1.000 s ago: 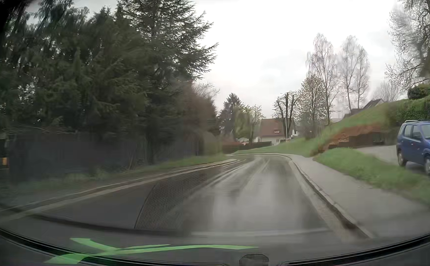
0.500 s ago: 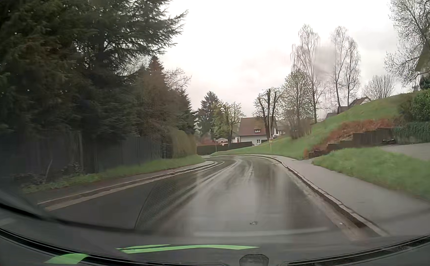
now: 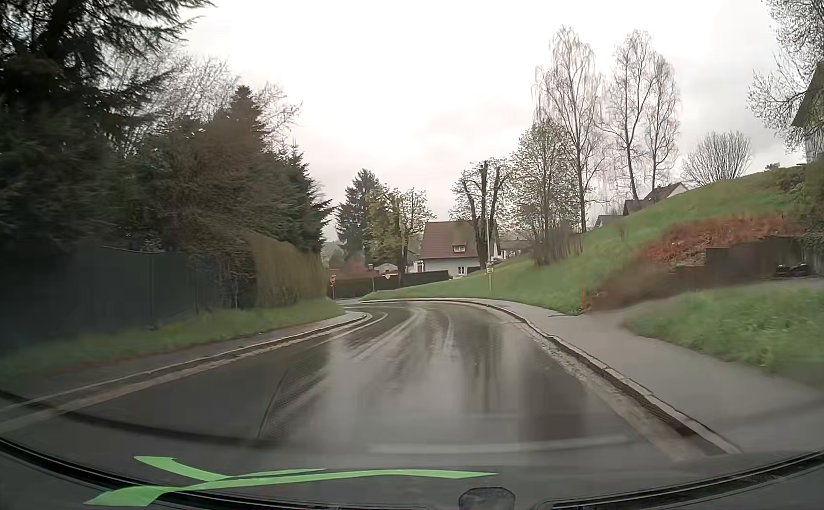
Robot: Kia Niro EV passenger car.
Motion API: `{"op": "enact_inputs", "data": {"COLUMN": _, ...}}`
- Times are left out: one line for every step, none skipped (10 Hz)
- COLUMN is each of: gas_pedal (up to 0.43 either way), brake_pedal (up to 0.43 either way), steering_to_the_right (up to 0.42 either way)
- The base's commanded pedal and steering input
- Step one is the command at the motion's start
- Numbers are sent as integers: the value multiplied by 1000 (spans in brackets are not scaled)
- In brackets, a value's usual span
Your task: Follow the waypoints while adhering to traffic rules and regulations
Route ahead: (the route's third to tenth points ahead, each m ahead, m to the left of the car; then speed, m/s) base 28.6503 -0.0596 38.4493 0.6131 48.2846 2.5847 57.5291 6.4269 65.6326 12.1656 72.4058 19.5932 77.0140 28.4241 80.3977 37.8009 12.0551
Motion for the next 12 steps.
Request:
{"op": "enact_inputs", "data": {"gas_pedal": 0, "brake_pedal": 0, "steering_to_the_right": 35}}
{"op": "enact_inputs", "data": {"gas_pedal": 0, "brake_pedal": 0, "steering_to_the_right": 35}}
{"op": "enact_inputs", "data": {"gas_pedal": 0, "brake_pedal": 30, "steering_to_the_right": 33}}
{"op": "enact_inputs", "data": {"gas_pedal": 0, "brake_pedal": 55, "steering_to_the_right": 28}}
{"op": "enact_inputs", "data": {"gas_pedal": 0, "brake_pedal": 73, "steering_to_the_right": 18}}
{"op": "enact_inputs", "data": {"gas_pedal": 0, "brake_pedal": 98, "steering_to_the_right": 11}}
{"op": "enact_inputs", "data": {"gas_pedal": 0, "brake_pedal": 110, "steering_to_the_right": 7}}
{"op": "enact_inputs", "data": {"gas_pedal": 0, "brake_pedal": 116, "steering_to_the_right": 5}}
{"op": "enact_inputs", "data": {"gas_pedal": 0, "brake_pedal": 122, "steering_to_the_right": 4}}
{"op": "enact_inputs", "data": {"gas_pedal": 0, "brake_pedal": 128, "steering_to_the_right": 1}}
{"op": "enact_inputs", "data": {"gas_pedal": 0, "brake_pedal": 134, "steering_to_the_right": -7}}
{"op": "enact_inputs", "data": {"gas_pedal": 0, "brake_pedal": 134, "steering_to_the_right": -10}}
